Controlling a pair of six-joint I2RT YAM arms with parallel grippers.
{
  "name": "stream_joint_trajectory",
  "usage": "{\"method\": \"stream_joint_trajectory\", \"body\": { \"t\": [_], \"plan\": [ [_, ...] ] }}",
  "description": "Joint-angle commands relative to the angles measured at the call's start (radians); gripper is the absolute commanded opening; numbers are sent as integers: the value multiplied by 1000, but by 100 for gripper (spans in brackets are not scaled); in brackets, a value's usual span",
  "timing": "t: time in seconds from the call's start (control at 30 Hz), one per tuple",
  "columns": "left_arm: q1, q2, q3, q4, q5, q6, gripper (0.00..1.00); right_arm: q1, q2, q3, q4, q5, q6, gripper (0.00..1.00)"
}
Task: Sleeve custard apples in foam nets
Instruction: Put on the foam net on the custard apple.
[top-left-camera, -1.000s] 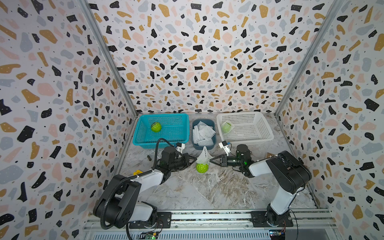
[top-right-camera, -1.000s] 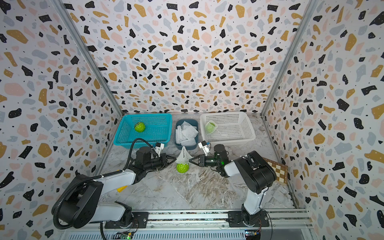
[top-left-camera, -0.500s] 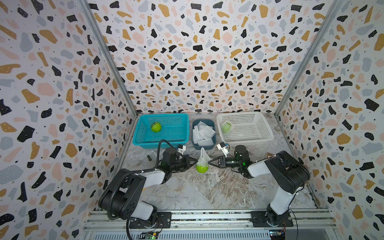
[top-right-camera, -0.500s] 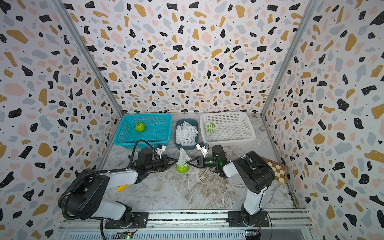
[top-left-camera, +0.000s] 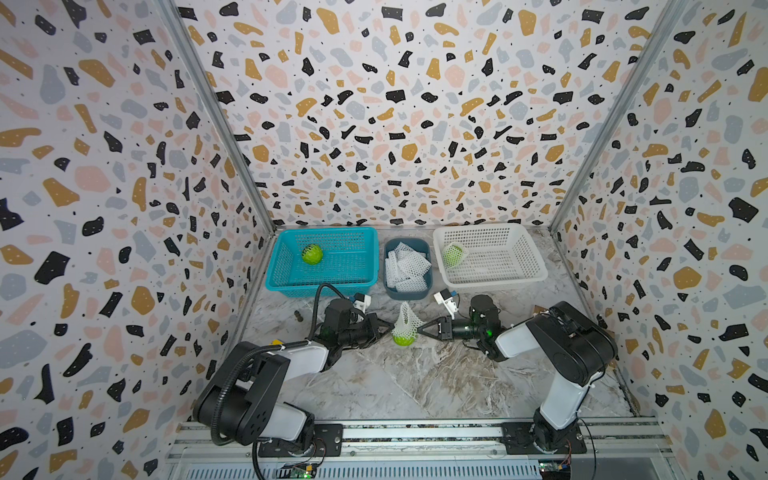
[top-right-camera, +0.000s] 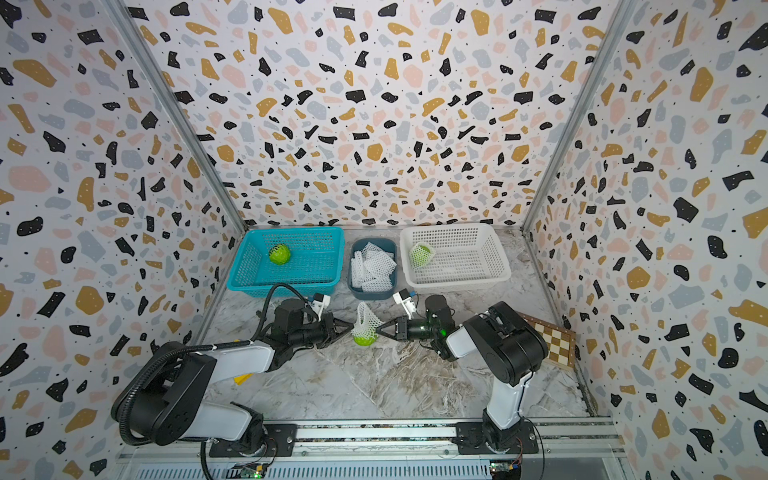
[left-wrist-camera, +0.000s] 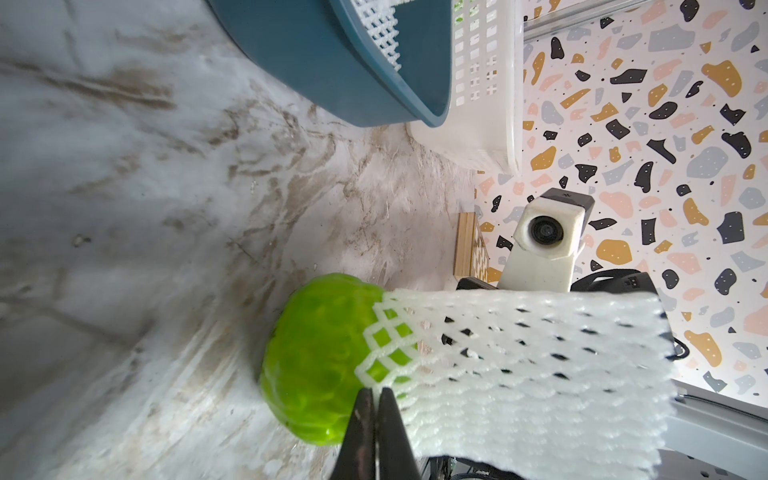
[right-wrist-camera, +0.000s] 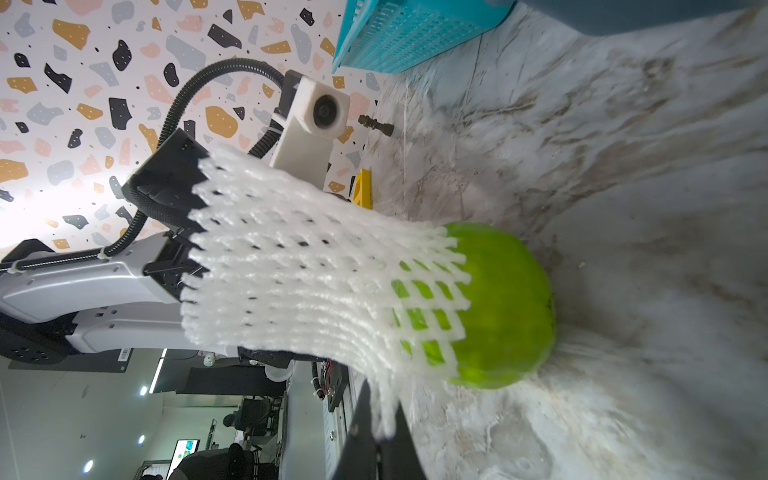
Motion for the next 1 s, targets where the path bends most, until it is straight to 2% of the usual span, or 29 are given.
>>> {"method": "stream_joint_trajectory", "body": {
  "t": [0.0,0.47,0.97],
  "plan": [
    [6,-5,-18,11,10,19,0,6,14,-17,28,-16,-3,0],
    [6,7,8,-56,-21,54,0,9,58,19,38,-10,8,0],
    [7,99,17,-25,1,51,0,2,102,48,-40,15,-10,0]
  ]
}}
